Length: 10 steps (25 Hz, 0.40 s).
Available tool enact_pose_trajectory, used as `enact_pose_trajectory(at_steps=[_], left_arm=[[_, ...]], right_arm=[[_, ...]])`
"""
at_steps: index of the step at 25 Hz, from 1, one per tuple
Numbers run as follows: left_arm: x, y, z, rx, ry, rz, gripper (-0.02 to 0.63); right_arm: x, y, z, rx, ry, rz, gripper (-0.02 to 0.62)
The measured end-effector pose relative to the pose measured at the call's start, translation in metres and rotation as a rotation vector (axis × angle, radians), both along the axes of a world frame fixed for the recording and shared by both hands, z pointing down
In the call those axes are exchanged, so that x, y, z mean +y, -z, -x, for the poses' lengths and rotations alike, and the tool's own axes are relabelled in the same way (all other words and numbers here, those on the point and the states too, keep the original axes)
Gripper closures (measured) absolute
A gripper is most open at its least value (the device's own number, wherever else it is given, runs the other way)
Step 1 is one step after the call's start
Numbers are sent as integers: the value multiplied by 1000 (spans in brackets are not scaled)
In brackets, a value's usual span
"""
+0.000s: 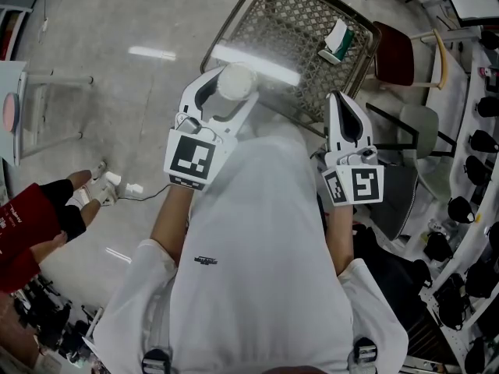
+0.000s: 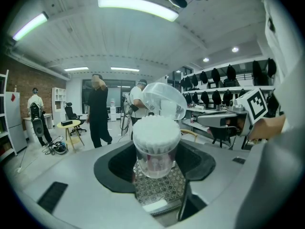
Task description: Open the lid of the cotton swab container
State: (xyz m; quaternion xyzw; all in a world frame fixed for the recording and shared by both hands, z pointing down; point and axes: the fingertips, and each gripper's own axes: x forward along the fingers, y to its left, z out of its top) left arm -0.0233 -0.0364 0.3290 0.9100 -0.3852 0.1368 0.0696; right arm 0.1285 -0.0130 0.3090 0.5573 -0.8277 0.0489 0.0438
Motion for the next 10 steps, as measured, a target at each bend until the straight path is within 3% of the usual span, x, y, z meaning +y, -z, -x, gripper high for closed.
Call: enact_pose_trajectory(at_steps=[10], left_arm=[[-2,-1,-4,-4,-13,-1,362]], right_arm=[[-2,-1,0,1,-3,1,595]])
